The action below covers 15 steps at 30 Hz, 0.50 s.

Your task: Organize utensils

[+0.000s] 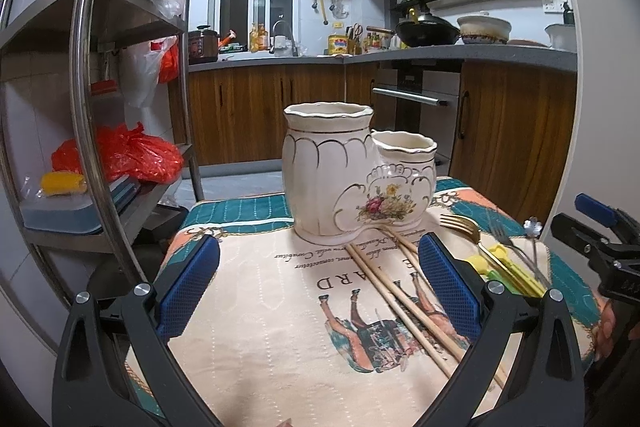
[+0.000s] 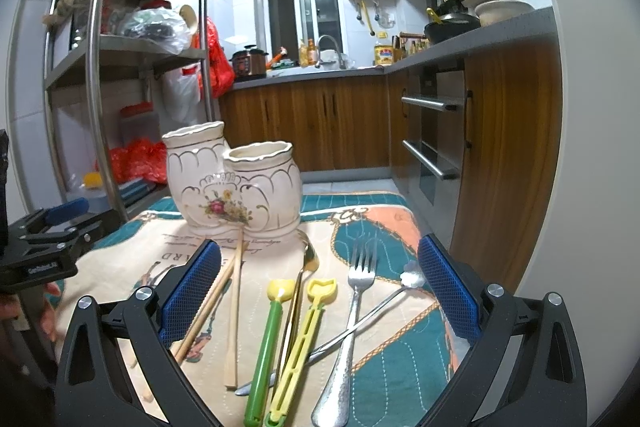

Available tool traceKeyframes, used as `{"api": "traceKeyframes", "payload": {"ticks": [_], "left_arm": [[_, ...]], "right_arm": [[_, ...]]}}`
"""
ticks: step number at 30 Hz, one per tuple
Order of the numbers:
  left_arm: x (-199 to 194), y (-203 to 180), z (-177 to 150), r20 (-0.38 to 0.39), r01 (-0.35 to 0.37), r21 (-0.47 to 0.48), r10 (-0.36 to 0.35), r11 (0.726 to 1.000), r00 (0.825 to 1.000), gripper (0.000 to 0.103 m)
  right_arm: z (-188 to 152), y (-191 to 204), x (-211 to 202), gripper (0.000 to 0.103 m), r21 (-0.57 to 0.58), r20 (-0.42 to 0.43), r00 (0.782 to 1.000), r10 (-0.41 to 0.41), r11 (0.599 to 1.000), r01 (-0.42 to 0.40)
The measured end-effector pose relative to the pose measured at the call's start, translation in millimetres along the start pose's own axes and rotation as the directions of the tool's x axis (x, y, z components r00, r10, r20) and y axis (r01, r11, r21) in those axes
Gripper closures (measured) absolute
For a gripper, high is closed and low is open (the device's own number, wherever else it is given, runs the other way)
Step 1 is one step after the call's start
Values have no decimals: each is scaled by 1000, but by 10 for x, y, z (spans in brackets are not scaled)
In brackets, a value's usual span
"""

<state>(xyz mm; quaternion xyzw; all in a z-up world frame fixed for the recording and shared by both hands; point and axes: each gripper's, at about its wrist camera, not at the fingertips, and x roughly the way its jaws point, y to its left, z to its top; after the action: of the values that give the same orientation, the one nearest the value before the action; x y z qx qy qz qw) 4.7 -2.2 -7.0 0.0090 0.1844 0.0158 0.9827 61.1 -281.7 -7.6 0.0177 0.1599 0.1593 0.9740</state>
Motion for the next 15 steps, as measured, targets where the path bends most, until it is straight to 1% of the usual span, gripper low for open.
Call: {"api": "traceKeyframes", "payload": {"ticks": [3,4,7,8,9,10,12,15], "left_arm": [[15,-18,20,-15,2,18,-2,1000,1000,5],[30,-14,36,-26,12,22,-11,1000,1000,5],[98,-22,61,-70,82,21,-81,996,994,5],[135,-33,64,-102,87,17,-85,996,991,5],[199,-57,60,-158,83,21,-79,996,984,5],[241,-77,55,-193,81,25,-75,996,978,5],[298,-108,36,-266,101,18,-92,995,959,5],[281,-149,25,-288,79,20,-70,997,955,5]], "right_arm": [[-5,11,-13,5,2,-1,1000,-2,1000,2],[-13,-48,-18,5,4,-2,1000,-2,1000,2],[-14,22,-75,5,10,-9,1000,-18,1000,18],[-10,-14,-41,5,13,-11,1000,-20,1000,20],[37,-17,-22,5,21,-17,999,-27,999,28],[65,-14,-26,5,29,-24,999,-32,999,32],[82,15,-60,5,45,-29,999,-36,998,38],[103,76,-125,5,50,-48,997,-67,996,69]]}}
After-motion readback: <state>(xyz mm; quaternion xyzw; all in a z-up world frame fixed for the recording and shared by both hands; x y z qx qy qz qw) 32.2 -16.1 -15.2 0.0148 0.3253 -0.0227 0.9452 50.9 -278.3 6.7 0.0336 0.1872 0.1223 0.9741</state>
